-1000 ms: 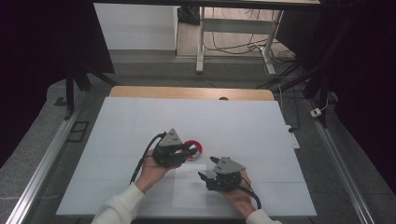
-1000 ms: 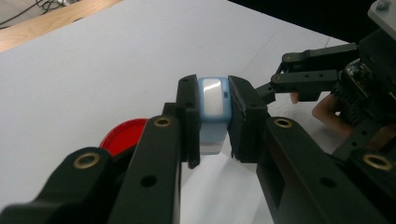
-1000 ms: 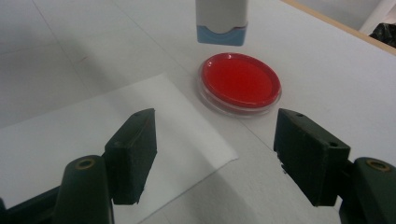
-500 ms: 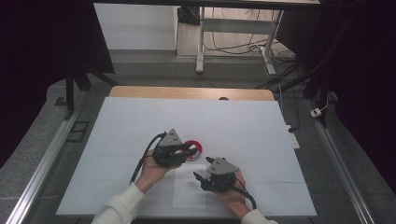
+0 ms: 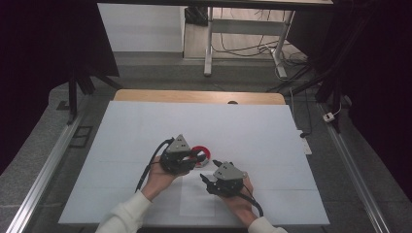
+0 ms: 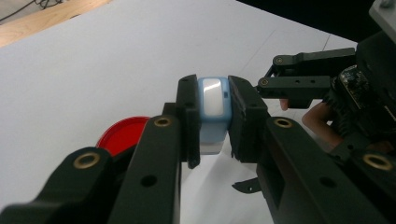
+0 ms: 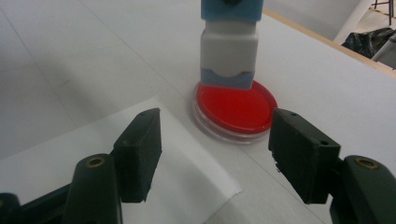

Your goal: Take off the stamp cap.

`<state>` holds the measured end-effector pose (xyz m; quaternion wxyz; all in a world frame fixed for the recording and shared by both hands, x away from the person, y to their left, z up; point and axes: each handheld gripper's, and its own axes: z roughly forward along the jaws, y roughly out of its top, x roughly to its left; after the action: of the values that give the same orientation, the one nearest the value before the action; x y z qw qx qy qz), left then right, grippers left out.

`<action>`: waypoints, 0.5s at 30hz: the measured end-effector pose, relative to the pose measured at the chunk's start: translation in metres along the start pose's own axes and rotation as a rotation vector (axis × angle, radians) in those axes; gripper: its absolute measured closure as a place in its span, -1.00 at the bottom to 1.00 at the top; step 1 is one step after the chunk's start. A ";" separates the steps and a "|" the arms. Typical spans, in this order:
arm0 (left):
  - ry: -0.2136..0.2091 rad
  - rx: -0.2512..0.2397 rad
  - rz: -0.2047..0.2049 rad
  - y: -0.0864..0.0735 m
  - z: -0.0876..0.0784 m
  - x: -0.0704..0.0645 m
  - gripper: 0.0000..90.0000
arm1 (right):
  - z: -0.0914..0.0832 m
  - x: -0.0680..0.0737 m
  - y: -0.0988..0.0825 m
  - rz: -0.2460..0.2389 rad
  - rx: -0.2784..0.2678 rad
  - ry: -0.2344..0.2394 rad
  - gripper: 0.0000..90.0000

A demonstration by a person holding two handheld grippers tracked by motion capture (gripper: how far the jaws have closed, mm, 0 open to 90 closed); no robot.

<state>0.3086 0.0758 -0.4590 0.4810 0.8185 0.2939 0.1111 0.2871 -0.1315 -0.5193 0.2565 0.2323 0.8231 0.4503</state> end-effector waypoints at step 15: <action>-0.003 0.004 0.002 -0.001 0.002 -0.001 0.67 | 0.006 0.004 0.007 -0.003 -0.017 -0.043 -0.04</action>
<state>0.3083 0.0743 -0.4601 0.4797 0.8199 0.2927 0.1096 0.2890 -0.1221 -0.5170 0.2768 0.2384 0.8139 0.4518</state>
